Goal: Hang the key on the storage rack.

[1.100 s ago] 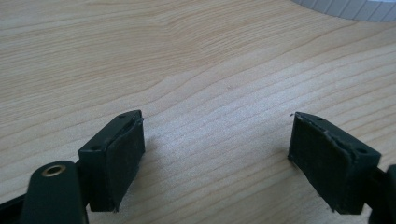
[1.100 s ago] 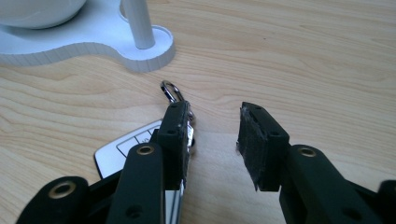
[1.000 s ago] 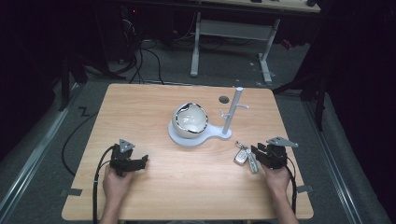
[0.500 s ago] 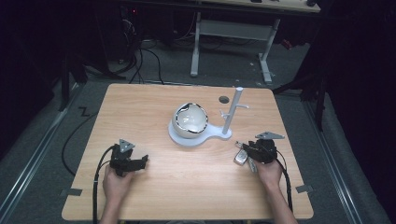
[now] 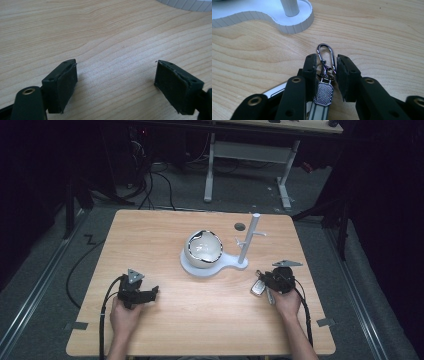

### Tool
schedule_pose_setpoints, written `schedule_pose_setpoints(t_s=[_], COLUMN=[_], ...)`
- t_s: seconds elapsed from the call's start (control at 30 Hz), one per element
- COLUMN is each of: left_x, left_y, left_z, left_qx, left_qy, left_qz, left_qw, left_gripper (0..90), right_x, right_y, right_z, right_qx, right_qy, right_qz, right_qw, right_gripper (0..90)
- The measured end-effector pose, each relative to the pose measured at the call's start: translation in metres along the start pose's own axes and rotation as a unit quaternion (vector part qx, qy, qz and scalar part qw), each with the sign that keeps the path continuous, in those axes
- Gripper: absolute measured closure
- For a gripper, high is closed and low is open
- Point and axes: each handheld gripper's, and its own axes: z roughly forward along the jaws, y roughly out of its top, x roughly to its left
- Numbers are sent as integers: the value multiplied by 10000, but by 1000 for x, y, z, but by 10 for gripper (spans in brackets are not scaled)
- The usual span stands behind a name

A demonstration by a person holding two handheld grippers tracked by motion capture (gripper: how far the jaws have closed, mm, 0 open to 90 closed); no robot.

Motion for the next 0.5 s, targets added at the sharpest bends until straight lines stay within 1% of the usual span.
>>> schedule_pose_setpoints(t_s=[0.07,0.13,0.23,0.3,0.37,0.4,0.43,0.5], left_x=[0,0,0,0,0,0,0,0], left_y=[0,0,0,0,0,0,0,0], left_z=[0,0,0,0,0,0,0,0], left_qx=[4,-1,0,0,2,3,3,3], left_qy=[2,0,-1,0,1,2,2,2], left_qz=[0,-1,-2,-1,-2,0,-1,-1], left_qw=[10000,10000,10000,10000,10000,10000,10000,10000], left_gripper=[188,188,188,188,188,188,188,188], right_x=[-1,-3,-3,-4,-4,-3,-3,-3], right_y=[0,1,2,1,2,2,2,2], right_z=[0,1,1,0,0,0,0,0], right_qx=[-8,21,38,32,45,41,41,39], right_qy=[-8,-19,-89,-87,-35,-28,-28,31], right_qz=[30,129,141,144,157,102,102,89], right_qw=[10000,9999,9999,9999,9999,9999,9999,9999], right_gripper=[713,700,678,683,725,757,757,797])
